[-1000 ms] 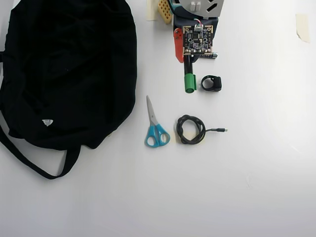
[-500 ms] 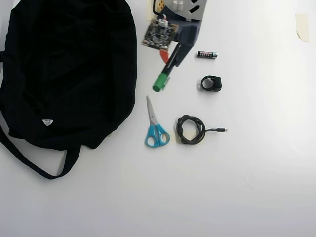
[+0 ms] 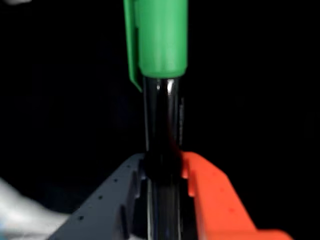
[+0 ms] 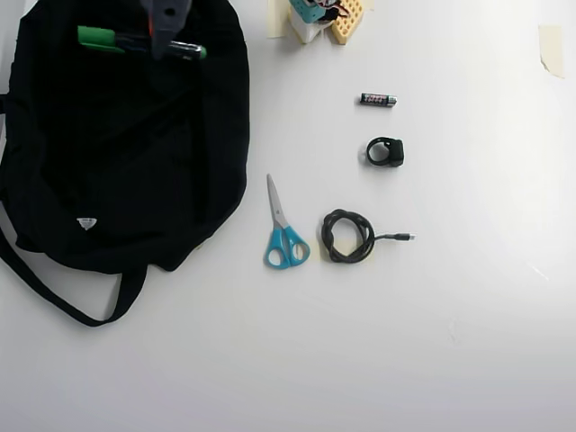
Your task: Put the green marker into the black bag
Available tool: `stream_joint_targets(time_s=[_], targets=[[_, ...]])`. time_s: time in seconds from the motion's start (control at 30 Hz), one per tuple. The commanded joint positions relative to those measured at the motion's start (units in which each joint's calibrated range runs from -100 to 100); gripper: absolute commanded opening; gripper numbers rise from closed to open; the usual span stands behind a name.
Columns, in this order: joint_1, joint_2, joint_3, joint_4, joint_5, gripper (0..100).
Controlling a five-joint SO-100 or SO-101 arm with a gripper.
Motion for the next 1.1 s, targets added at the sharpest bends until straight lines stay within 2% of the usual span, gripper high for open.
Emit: stream_joint_targets(time_s=[0.0, 0.1, 0.27, 0.3, 0.37, 0.5, 0.6, 0.7, 0.73, 0.8, 0.9, 1.07], targets=[[6.38, 9.18, -1.42, -7.31, 1.67, 2], [16.40, 13.33, -1.42, -9.46, 5.55, 2], [17.00, 19.30, -1.42, -12.05, 6.12, 3], [17.00, 19.30, -1.42, -12.05, 6.12, 4], [15.81, 18.55, -1.42, -11.45, 6.18, 15], [12.96, 16.73, -4.74, -5.16, 6.18, 23], [6.01, 1.04, -9.14, 3.71, 5.76, 23], [-11.57, -15.55, -6.54, 12.24, 1.93, 23], [-16.21, -17.13, -4.38, 12.07, 1.04, 21], [-27.20, -17.88, -1.24, 11.98, -1.85, 3], [-39.92, -18.13, 6.13, 4.32, -1.95, 2], [-47.69, -22.61, 17.18, 3.89, -0.48, 2]])
